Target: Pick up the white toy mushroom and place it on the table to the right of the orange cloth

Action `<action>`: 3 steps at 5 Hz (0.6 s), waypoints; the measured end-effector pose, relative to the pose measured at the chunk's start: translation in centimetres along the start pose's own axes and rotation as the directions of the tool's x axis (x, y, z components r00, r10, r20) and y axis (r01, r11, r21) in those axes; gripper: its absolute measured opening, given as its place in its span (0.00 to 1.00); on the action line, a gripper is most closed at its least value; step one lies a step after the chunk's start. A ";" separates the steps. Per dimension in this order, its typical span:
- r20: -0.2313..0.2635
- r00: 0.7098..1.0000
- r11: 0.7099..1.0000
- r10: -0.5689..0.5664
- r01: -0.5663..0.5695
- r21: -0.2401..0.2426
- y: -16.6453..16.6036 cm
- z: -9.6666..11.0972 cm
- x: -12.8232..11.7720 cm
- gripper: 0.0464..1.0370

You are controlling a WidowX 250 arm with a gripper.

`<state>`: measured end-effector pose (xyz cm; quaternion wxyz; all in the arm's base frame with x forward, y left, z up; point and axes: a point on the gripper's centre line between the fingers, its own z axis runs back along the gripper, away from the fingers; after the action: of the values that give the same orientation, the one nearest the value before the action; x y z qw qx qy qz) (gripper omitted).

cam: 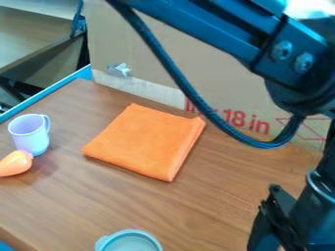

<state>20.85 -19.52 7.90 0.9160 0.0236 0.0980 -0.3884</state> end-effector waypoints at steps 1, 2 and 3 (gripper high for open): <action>-0.060 0.998 1.000 -0.016 0.016 0.000 0.1 -1.5 0.5 0.96; -0.090 0.996 1.000 -0.016 0.017 0.006 0.3 -2.3 0.6 0.96; -0.087 0.996 1.000 -0.029 0.029 -0.003 0.3 -2.6 0.8 0.96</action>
<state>21.16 -19.55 5.18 0.9050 0.0383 0.1387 -0.4003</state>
